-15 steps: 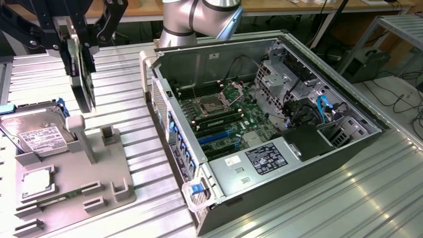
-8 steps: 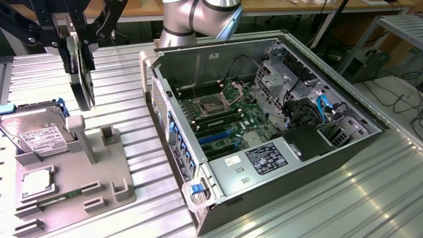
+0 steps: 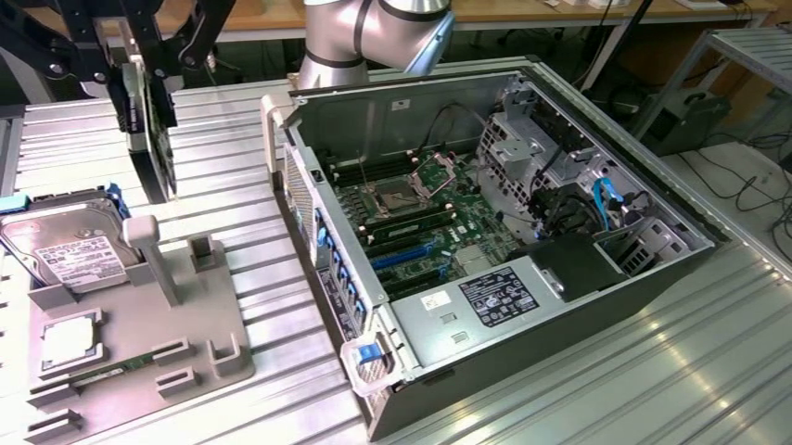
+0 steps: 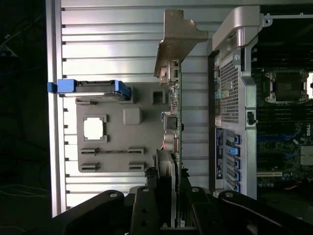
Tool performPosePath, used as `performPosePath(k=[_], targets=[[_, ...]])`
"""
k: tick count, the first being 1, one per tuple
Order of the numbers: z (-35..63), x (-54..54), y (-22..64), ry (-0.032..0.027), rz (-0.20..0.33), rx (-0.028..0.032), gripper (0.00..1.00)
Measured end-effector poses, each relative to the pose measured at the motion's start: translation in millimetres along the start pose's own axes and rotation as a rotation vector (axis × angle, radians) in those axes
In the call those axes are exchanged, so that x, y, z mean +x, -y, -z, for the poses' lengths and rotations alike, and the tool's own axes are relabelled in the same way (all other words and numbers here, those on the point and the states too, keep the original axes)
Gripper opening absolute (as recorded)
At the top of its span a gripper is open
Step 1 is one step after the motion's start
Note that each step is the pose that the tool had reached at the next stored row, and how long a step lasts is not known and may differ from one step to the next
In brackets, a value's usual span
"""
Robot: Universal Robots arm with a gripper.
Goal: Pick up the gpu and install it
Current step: 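Pick up the gpu and move the gpu toward the slot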
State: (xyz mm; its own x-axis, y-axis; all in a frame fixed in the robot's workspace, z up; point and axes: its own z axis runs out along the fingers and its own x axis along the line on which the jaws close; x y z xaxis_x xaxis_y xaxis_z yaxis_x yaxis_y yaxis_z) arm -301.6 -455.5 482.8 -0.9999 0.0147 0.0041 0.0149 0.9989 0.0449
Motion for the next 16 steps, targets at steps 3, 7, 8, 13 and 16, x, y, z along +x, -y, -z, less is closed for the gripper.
performPosePath(k=[3, 7, 8, 13, 16], targets=[[1.2, 0.0, -0.1, -0.0001, 0.0, 0.0, 0.27], [2.8, 0.0, -0.1, -0.0001, 0.0, 0.0, 0.27], [3.3, 0.0, -0.1, -0.0001, 0.0, 0.0, 0.27], [7.3, 0.0, -0.3, -0.0001, 0.0, 0.0001, 0.27], [8.5, 0.0, -0.4, -0.0001, 0.0, 0.0001, 0.27]])
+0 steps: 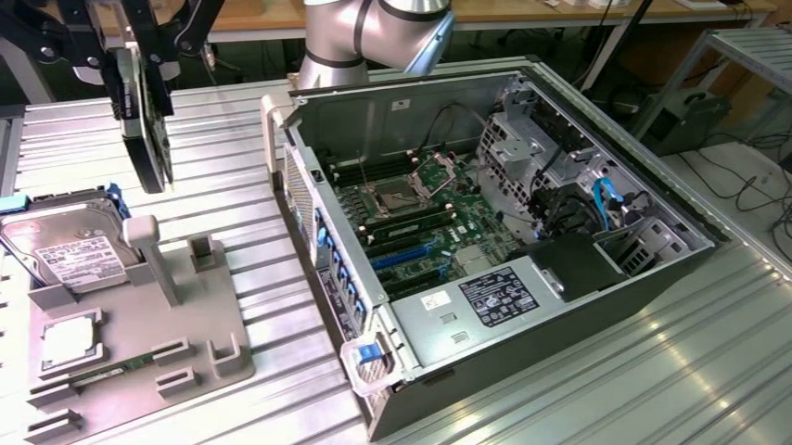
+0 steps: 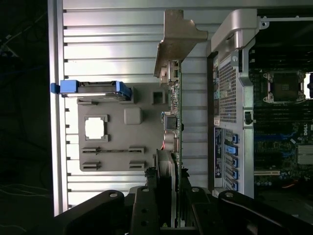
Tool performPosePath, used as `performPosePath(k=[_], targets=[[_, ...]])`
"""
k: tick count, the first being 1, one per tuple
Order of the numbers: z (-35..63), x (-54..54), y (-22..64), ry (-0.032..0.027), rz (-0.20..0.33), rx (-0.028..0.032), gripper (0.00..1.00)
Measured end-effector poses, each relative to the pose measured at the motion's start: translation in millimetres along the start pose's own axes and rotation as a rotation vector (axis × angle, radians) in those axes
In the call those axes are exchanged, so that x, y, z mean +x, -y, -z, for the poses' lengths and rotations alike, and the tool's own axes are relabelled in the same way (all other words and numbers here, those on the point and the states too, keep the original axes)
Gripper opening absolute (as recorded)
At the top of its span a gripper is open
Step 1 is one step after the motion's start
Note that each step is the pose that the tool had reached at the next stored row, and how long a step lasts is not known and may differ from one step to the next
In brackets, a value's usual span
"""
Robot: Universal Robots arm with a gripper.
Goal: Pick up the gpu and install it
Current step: 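Pick up the gpu and move the gpu toward the slot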
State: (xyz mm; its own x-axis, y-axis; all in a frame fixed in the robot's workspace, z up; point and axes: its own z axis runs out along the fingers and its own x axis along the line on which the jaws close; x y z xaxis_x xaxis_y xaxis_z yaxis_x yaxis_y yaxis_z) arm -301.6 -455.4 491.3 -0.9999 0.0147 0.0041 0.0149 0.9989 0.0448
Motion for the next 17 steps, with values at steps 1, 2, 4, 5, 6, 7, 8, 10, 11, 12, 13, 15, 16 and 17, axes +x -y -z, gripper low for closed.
performPosePath(k=[1, 2, 4, 5, 6, 7, 8, 10, 11, 12, 13, 15, 16, 17], targets=[[-0.1, 0.0, 0.0, 0.0001, 0.0, -0.0002, 0.27], [0.0, 0.0, 0.0, 0.0001, 0.0, -0.0001, 0.27], [0.0, 0.0, 0.0, 0.0, 0.0, -0.0001, 0.27], [0.0, 0.0, 0.0, 0.0, 0.0, 0.0, 0.27], [0.0, 0.0, 0.0, 0.0, 0.0, -0.0001, 0.27], [0.0, -0.1, 0.0, 0.0001, 0.0, 0.0002, 0.27], [0.0, -0.4, 0.0, 0.0001, 0.0, 0.0005, 0.27], [0.0, -2.2, 0.0, 0.0, 0.0, 0.0006, 0.27], [0.0, -3.0, 0.0, 0.0, 0.0, 0.0006, 0.27], [0.0, -3.9, 0.0, 0.0, 0.0, 0.0006, 0.27], [0.0, -5.6, -0.1, 0.0, 0.0, 0.0006, 0.27], [-0.1, -8.6, -0.1, 0.0, 0.0, 0.0006, 0.27], [-0.2, -10.0, -0.1, 0.0, 0.0, 0.0006, 0.27], [-0.2, -11.8, -0.2, 0.0, 0.0, 0.0006, 0.27]])
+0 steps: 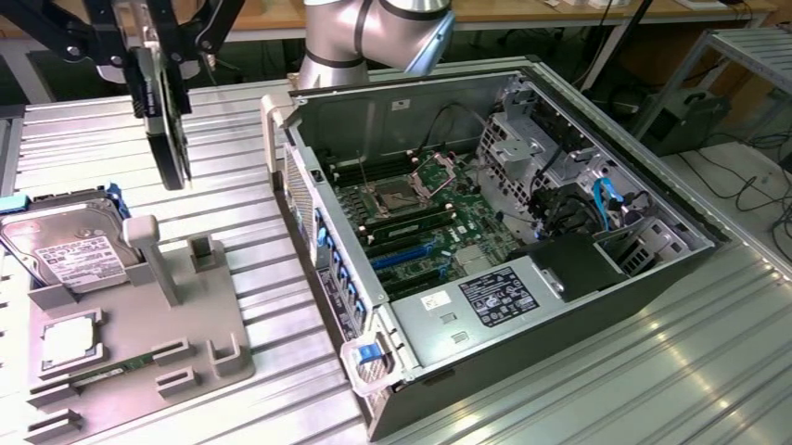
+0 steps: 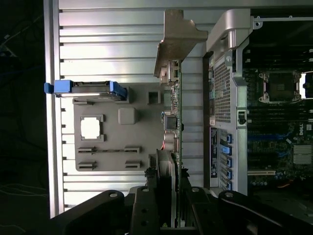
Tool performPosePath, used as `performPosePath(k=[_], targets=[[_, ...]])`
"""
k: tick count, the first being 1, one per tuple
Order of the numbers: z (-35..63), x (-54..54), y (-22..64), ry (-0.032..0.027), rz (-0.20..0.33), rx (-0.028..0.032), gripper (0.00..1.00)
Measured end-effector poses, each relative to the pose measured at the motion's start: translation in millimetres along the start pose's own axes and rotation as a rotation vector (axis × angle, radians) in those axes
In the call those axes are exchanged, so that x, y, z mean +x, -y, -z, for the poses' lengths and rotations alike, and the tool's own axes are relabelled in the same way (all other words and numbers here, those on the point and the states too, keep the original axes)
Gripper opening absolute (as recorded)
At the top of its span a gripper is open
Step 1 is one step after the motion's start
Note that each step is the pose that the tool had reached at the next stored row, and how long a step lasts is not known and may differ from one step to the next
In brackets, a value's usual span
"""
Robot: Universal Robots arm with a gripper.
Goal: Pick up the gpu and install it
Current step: 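Pick up the gpu and move the gpu toward the slot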
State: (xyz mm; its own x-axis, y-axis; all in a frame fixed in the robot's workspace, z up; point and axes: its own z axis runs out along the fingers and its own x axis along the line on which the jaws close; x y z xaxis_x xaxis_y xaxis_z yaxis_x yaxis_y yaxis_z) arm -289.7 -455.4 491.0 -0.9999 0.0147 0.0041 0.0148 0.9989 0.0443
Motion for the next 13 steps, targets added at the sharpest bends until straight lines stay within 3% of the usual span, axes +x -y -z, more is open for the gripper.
performPosePath(k=[13], targets=[[0.0, -13.8, -0.2, 0.0, 0.0, 0.0, 0.27]])
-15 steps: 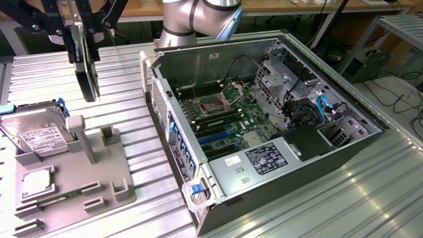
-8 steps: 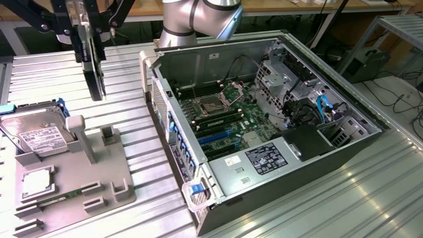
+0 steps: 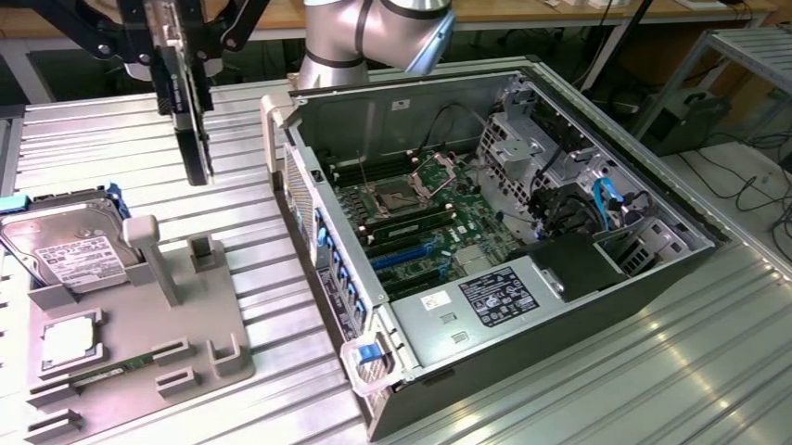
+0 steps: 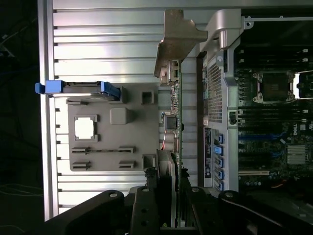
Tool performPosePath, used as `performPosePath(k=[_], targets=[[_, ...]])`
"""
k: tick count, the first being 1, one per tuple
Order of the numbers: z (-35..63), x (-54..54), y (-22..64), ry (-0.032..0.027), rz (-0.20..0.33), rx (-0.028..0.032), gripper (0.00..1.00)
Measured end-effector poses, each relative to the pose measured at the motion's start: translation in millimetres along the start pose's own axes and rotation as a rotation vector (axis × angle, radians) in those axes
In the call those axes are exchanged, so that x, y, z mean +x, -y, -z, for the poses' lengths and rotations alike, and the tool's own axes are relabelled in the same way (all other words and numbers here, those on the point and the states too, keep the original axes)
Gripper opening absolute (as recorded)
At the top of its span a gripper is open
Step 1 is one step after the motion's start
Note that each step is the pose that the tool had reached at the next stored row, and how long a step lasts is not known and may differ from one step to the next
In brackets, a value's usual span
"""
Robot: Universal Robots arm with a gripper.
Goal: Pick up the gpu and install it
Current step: 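Pick up the gpu and move the gpu toward the slot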
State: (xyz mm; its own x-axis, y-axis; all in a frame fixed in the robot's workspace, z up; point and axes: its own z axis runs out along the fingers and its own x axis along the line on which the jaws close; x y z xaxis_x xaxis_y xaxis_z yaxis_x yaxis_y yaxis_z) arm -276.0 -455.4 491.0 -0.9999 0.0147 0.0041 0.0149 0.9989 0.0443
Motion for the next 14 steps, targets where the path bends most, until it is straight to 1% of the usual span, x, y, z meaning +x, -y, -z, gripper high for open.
performPosePath(k=[14], targets=[[0.0, -16.2, -0.2, 0.0, 0.0, 0.0, 0.27]])
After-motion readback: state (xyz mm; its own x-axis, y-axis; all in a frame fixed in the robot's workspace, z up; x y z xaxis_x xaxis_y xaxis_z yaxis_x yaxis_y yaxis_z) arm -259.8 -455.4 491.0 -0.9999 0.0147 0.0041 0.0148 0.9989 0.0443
